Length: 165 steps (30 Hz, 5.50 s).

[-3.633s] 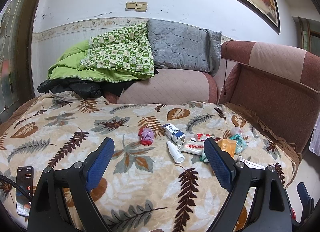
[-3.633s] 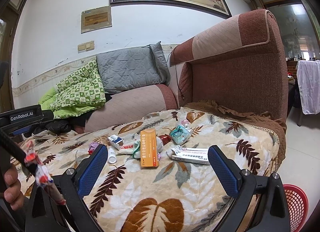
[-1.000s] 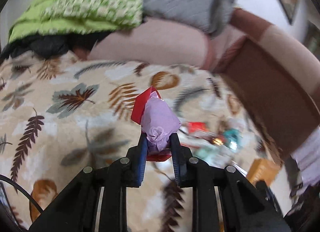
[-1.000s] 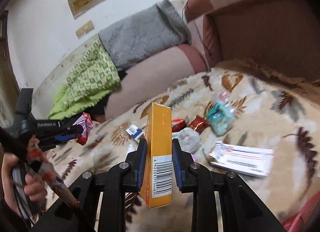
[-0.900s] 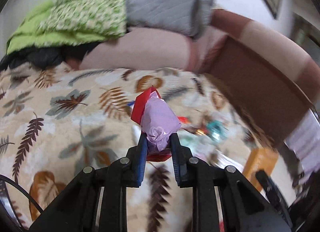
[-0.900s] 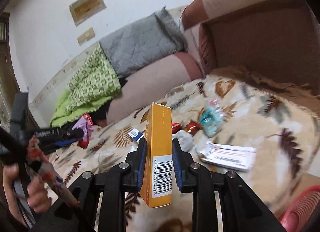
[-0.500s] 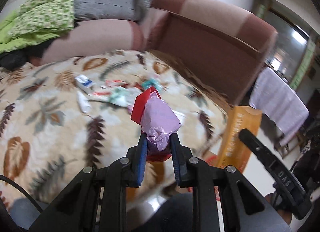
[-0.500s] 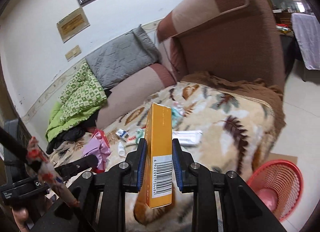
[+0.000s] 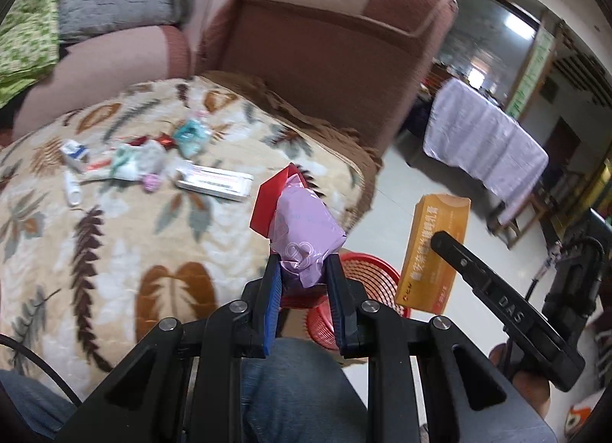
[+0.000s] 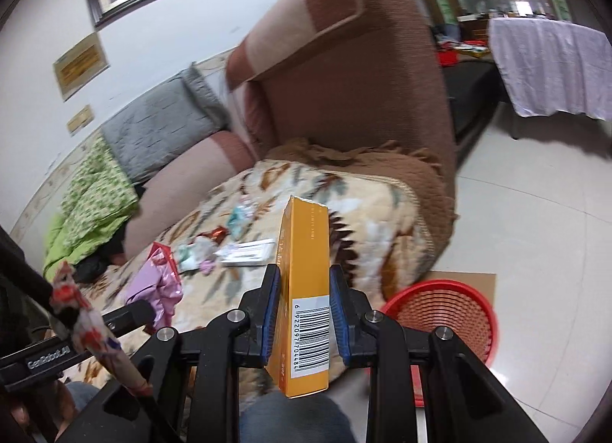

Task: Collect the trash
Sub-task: 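Carry both items to the red basket and open both tools to drop them, then move both tools back over the items on the sofa, then grasp the white medicine box with the right tool while the left tool grasps the green cloth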

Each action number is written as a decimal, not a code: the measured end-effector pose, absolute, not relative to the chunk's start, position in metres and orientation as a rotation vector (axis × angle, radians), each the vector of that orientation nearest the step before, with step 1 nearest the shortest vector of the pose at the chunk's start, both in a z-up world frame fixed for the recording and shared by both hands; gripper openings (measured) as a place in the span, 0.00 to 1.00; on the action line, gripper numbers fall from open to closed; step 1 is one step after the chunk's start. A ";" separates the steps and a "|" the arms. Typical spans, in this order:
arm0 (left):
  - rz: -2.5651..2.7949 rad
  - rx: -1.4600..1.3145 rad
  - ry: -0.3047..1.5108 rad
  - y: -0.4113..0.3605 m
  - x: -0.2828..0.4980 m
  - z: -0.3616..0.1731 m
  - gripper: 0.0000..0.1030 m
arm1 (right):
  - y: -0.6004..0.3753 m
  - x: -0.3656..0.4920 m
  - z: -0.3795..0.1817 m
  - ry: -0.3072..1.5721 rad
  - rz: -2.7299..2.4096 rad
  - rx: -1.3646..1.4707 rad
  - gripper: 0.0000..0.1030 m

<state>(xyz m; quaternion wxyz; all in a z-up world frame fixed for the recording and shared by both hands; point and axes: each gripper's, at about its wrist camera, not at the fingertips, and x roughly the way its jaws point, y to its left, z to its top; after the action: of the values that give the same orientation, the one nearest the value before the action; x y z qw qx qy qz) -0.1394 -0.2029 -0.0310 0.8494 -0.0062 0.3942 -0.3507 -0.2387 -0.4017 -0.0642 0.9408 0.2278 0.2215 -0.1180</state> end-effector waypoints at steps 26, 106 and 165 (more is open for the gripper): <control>-0.974 0.178 1.126 -0.359 -0.139 -0.133 0.23 | -0.524 -0.252 -0.158 0.604 -0.490 0.707 0.30; -0.495 -0.117 0.515 -0.077 -0.269 0.083 0.72 | -0.306 -0.321 0.027 0.278 -0.060 0.388 0.93; -0.465 -0.053 1.048 -0.114 0.169 -0.131 0.04 | -0.337 0.096 -0.173 0.870 0.076 0.079 0.72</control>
<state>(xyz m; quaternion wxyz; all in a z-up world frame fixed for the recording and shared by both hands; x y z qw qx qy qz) 0.1694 -0.1142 -0.1307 0.8397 -0.0249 0.4959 -0.2201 0.0963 -0.3367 -0.1726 0.9053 0.0383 0.4213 0.0367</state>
